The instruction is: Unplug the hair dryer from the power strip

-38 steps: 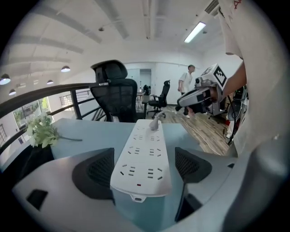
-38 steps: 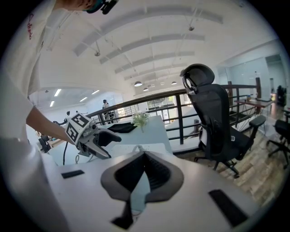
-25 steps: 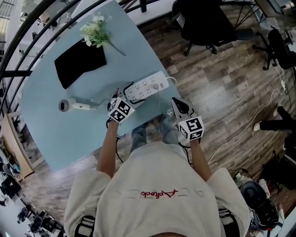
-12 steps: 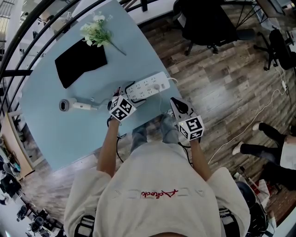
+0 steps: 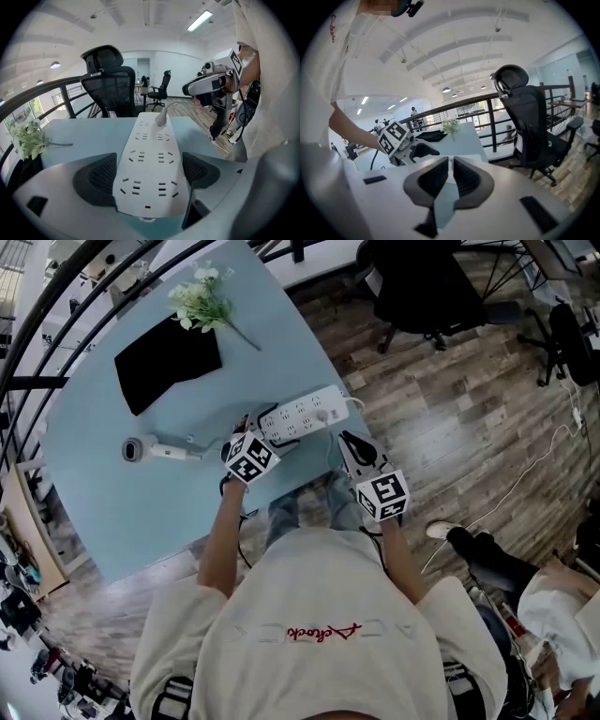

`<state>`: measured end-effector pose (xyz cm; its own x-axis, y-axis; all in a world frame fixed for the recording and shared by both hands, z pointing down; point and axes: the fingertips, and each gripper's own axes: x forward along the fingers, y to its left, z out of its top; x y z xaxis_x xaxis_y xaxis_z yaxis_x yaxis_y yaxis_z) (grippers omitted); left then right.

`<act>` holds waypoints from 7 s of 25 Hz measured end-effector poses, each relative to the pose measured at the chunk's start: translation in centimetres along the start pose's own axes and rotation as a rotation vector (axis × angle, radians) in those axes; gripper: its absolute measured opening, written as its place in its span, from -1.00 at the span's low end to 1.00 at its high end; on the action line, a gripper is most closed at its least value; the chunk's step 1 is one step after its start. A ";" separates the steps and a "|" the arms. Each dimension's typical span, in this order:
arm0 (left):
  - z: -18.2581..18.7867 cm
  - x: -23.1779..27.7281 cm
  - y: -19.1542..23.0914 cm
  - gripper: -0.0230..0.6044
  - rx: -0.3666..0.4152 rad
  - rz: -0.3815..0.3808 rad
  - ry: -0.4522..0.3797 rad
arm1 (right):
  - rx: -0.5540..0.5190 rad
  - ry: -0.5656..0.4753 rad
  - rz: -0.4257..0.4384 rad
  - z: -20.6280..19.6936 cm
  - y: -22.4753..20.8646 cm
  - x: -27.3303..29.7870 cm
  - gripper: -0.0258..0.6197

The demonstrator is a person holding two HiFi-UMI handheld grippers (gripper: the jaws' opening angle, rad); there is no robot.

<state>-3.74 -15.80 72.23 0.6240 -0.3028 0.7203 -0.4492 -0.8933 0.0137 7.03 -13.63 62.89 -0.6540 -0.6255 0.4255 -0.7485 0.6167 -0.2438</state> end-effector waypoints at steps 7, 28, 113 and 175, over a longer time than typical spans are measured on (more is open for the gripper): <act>0.0 -0.1 -0.2 0.41 0.002 0.000 0.000 | -0.010 0.029 0.020 -0.9 0.8 0.3 -0.26; 0.0 -0.1 -0.1 0.41 0.007 -0.003 -0.006 | -0.048 0.131 -0.027 -3.8 0.4 5.0 -0.21; 4.8 -6.0 -0.5 -0.73 -0.087 0.069 -0.270 | -0.071 0.049 -0.152 -0.2 -0.1 4.1 -0.54; 10.8 -18.4 -18.2 -0.91 -0.137 0.096 -0.603 | -0.073 -0.274 -0.362 1.1 10.9 -19.6 -0.54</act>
<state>-0.18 2.45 51.26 0.8102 -0.5493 0.2048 -0.5739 -0.8143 0.0864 11.53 4.85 50.98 -0.3641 -0.9042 0.2230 -0.9309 0.3611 -0.0557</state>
